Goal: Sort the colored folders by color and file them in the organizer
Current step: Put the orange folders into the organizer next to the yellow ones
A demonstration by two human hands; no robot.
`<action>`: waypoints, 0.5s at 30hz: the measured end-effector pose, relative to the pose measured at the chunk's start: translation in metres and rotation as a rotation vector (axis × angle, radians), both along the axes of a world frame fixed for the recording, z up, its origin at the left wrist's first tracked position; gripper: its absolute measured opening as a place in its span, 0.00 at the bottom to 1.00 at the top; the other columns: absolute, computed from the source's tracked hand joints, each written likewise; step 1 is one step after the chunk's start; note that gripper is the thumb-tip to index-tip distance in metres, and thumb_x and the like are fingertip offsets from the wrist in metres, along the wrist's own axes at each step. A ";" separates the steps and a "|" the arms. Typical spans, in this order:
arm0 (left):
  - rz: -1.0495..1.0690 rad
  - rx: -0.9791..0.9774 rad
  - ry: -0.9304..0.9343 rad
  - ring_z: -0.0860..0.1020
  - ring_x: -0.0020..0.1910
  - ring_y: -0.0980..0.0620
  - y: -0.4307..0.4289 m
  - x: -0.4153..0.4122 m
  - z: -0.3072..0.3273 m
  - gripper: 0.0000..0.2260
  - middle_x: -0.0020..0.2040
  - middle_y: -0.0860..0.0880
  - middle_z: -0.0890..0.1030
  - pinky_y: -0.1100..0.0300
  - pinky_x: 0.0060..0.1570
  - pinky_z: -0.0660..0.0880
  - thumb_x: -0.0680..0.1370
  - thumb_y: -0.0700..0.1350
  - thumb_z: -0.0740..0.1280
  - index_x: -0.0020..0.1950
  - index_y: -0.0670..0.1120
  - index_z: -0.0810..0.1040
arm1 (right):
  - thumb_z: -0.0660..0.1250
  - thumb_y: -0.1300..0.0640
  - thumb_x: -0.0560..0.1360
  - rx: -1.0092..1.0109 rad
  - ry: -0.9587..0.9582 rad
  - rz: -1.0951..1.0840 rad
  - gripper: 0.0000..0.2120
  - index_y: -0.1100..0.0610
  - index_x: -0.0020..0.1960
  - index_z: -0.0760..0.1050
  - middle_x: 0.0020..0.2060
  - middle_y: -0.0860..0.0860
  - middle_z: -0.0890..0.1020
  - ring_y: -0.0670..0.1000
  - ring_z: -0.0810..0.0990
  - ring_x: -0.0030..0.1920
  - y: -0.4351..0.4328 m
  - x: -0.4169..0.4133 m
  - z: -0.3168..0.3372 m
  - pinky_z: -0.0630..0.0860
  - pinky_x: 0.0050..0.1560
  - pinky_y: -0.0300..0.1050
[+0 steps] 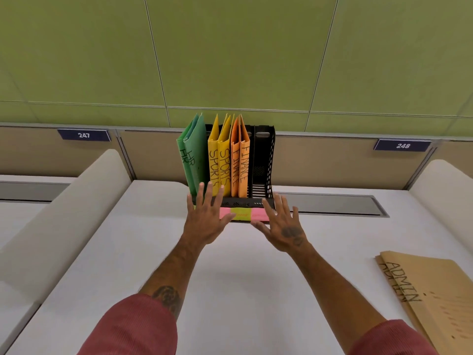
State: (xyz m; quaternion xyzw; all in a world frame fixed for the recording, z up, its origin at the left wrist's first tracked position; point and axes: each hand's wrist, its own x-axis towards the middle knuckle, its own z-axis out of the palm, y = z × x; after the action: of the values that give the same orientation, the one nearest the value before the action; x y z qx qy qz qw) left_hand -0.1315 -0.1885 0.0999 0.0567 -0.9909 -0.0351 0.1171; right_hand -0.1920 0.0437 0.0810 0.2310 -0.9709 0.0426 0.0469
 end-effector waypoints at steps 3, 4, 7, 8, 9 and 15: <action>-0.019 -0.015 -0.022 0.38 0.80 0.44 0.019 0.012 -0.009 0.39 0.81 0.45 0.42 0.35 0.75 0.42 0.74 0.73 0.35 0.81 0.54 0.42 | 0.34 0.25 0.70 0.006 -0.026 0.006 0.45 0.47 0.82 0.44 0.81 0.58 0.46 0.59 0.43 0.81 0.021 0.014 -0.008 0.46 0.77 0.64; -0.020 -0.018 -0.024 0.38 0.80 0.44 0.027 0.015 -0.012 0.39 0.81 0.45 0.42 0.36 0.74 0.42 0.74 0.73 0.35 0.81 0.54 0.42 | 0.35 0.25 0.70 -0.001 -0.038 0.009 0.46 0.47 0.82 0.44 0.81 0.58 0.45 0.59 0.43 0.81 0.029 0.017 -0.009 0.46 0.77 0.64; -0.018 -0.025 -0.031 0.39 0.80 0.44 0.054 0.021 -0.017 0.39 0.82 0.45 0.44 0.37 0.74 0.41 0.74 0.73 0.36 0.81 0.54 0.42 | 0.30 0.23 0.68 -0.014 -0.066 0.018 0.49 0.48 0.82 0.44 0.81 0.58 0.45 0.59 0.42 0.81 0.054 0.025 -0.012 0.44 0.77 0.64; -0.013 -0.017 -0.038 0.39 0.80 0.44 0.064 0.022 -0.019 0.39 0.82 0.45 0.44 0.37 0.74 0.41 0.74 0.73 0.37 0.81 0.54 0.42 | 0.27 0.22 0.66 -0.013 -0.066 0.021 0.51 0.48 0.82 0.44 0.81 0.57 0.46 0.59 0.42 0.81 0.063 0.027 -0.013 0.44 0.77 0.64; -0.006 -0.007 -0.047 0.39 0.80 0.44 0.075 0.024 -0.021 0.39 0.82 0.46 0.43 0.37 0.74 0.40 0.74 0.73 0.38 0.81 0.54 0.42 | 0.24 0.22 0.64 -0.012 -0.068 0.025 0.53 0.48 0.82 0.45 0.81 0.57 0.46 0.59 0.43 0.81 0.074 0.030 -0.014 0.44 0.77 0.64; 0.015 0.012 -0.083 0.36 0.79 0.44 0.144 0.036 -0.031 0.40 0.81 0.46 0.40 0.39 0.73 0.35 0.73 0.74 0.35 0.81 0.54 0.40 | 0.21 0.21 0.61 -0.030 -0.107 0.038 0.57 0.48 0.82 0.45 0.81 0.56 0.44 0.58 0.41 0.80 0.134 0.040 -0.021 0.40 0.76 0.63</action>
State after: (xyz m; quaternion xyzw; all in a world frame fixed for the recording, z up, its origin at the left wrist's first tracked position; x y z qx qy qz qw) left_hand -0.0953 -0.0445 0.0691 0.0662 -0.9942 -0.0380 0.0756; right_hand -0.1523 0.1779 0.0604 0.2463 -0.9666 0.0703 -0.0024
